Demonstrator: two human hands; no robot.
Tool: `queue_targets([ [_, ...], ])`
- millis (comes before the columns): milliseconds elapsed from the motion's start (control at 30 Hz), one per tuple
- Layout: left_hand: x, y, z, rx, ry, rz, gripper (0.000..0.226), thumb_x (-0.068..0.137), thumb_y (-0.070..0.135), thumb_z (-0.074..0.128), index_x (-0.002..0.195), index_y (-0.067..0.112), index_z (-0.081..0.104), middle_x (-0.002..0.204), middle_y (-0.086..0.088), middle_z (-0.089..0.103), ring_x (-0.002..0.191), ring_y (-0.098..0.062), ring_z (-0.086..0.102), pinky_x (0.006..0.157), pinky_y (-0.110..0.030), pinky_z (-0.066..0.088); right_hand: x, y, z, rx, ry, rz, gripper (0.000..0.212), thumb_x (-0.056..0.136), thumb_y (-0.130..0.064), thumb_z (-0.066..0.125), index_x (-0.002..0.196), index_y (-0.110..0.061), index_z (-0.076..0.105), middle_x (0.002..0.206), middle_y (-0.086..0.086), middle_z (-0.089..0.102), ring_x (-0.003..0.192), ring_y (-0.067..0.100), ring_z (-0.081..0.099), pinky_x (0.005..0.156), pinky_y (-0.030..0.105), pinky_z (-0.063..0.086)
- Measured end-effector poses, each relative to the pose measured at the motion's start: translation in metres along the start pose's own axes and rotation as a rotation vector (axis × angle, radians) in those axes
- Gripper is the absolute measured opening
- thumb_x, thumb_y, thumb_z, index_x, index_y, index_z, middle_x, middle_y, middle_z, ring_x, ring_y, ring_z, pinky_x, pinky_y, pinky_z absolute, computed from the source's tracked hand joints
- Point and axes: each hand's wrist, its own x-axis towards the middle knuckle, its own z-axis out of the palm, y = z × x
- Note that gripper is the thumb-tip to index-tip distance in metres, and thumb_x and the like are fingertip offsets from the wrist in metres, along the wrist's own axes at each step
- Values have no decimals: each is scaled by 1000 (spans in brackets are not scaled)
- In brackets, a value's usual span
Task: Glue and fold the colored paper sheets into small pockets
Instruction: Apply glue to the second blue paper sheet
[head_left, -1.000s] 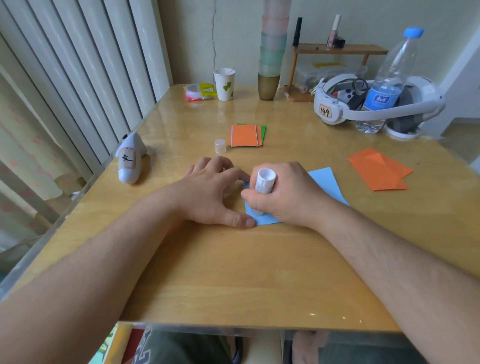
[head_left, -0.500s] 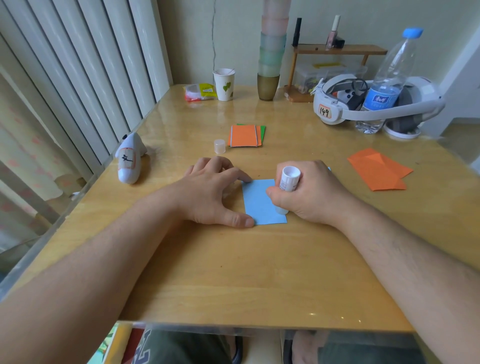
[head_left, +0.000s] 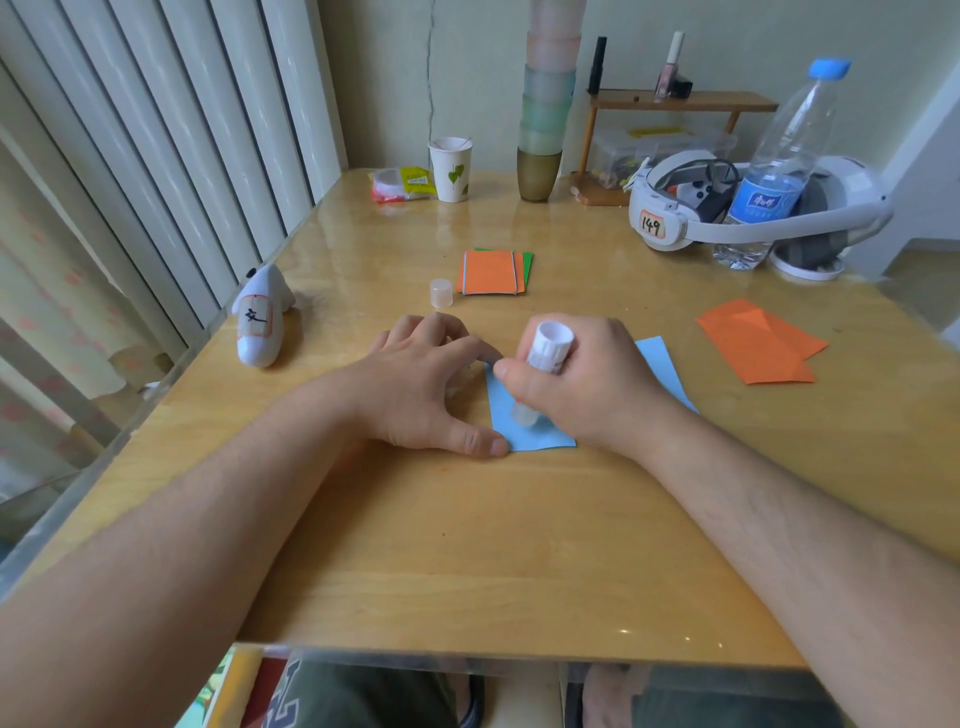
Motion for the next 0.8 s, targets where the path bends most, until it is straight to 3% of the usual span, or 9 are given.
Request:
queue_targets([
  [167,0,-1,1,2,16,1,92,50,96,54,133,61,33,139,15,29,140,-18,18,118,-39,20,-1,-2,8,-45,-90,-23,28,84,-29,82,68,-18,61,60,-6,61,60,7,49,57,18,38],
  [433,1,0,1,15,5,-4,84,51,97,53,124,61,34,138,15,29,140,-19,18,120,-43,22,1,-7,11,-76,-122,-34,28,82,-29,78,69,-14,59,66,3,63,67,19,53,63,32,44],
  [633,-1,0,1,-1,6,-9,97,49,97,53,136,60,34,139,15,28,140,-17,17,118,-39,20,-3,-3,-1,-56,-145,-1,26,82,-24,78,67,-14,58,59,-3,55,59,10,45,56,22,37],
  [800,-1,1,0,-13,11,-8,102,50,98,53,142,59,36,138,15,28,140,-17,18,115,-37,20,-8,7,-14,-53,-120,9,23,83,-20,78,69,-10,61,68,8,63,69,24,54,57,24,40],
])
